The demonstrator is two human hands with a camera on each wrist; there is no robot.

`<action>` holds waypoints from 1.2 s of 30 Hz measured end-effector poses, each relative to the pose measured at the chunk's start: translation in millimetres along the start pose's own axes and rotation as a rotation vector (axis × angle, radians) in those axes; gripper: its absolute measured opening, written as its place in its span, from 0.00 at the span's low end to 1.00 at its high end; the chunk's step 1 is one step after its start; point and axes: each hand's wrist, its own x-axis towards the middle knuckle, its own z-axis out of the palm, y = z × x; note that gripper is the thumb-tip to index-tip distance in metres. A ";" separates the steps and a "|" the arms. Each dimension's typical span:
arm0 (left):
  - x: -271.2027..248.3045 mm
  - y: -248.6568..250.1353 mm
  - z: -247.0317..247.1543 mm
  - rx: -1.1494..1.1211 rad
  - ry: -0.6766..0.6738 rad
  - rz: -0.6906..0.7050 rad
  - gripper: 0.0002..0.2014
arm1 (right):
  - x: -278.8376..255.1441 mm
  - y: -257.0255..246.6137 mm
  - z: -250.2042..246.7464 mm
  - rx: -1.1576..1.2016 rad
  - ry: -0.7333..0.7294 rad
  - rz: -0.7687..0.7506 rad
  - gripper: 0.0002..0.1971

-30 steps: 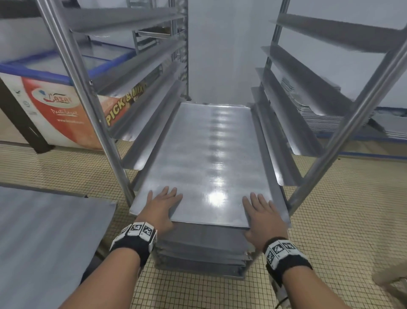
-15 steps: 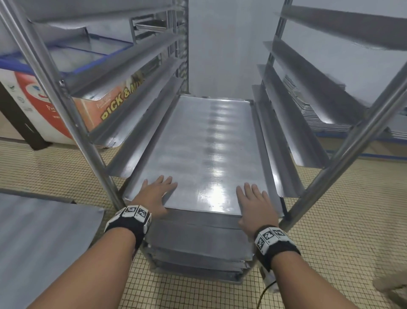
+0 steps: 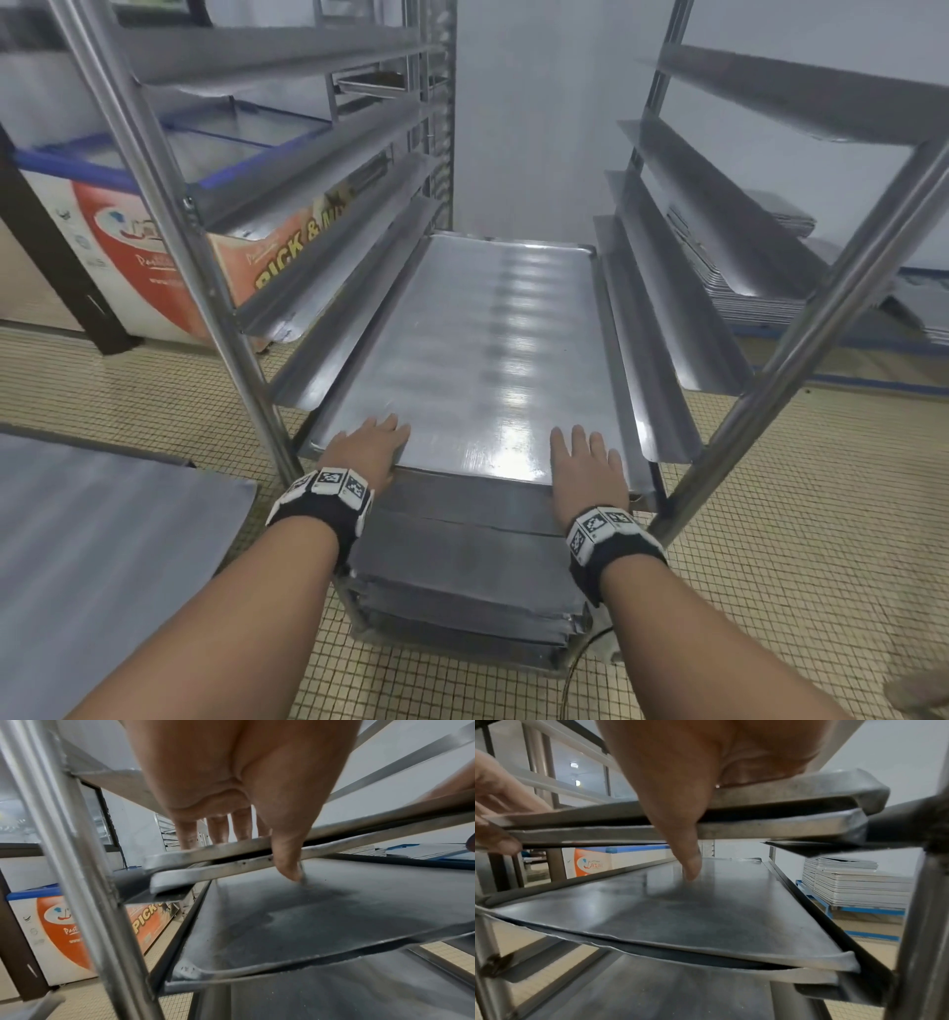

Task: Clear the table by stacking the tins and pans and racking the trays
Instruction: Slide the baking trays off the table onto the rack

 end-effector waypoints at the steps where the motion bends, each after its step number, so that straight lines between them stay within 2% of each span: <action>1: -7.2 -0.7 2.7 0.001 -0.001 -0.020 0.34 | -3.9 -3.8 -0.9 0.004 -0.010 0.015 0.40; 7: -69.9 -12.0 23.9 -0.016 0.077 -0.054 0.41 | -44.2 -27.4 -8.1 -0.021 0.004 -0.007 0.39; 11: -123.9 -27.5 38.0 -0.147 0.077 -0.156 0.34 | -76.5 -48.4 -25.0 0.014 0.016 -0.056 0.36; 16: -209.0 -73.2 62.2 -0.244 0.041 -0.355 0.28 | -116.4 -107.9 -47.5 0.018 -0.017 -0.230 0.25; 19: -269.9 -107.8 83.2 -0.308 0.027 -0.507 0.28 | -151.9 -162.1 -61.5 0.050 -0.068 -0.366 0.16; 23: -356.4 -147.9 118.7 -0.379 0.028 -0.728 0.29 | -202.7 -237.8 -66.3 0.127 -0.135 -0.554 0.10; 25: -395.9 -162.2 139.7 -0.402 0.013 -0.817 0.31 | -221.9 -271.9 -58.6 0.123 -0.177 -0.629 0.10; 27: -435.4 -170.1 161.0 -0.436 -0.020 -0.912 0.29 | -239.7 -305.2 -48.8 0.134 -0.206 -0.698 0.15; 30: -485.5 -167.2 194.2 -0.520 -0.027 -1.062 0.28 | -263.0 -348.5 -37.0 0.139 -0.254 -0.811 0.15; 33: -519.4 -153.0 219.7 -0.629 -0.006 -1.179 0.35 | -277.9 -384.7 -23.6 0.107 -0.300 -0.903 0.18; 36: -538.3 -146.0 229.2 -0.660 -0.013 -1.276 0.41 | -285.9 -411.8 -11.7 0.068 -0.319 -0.921 0.19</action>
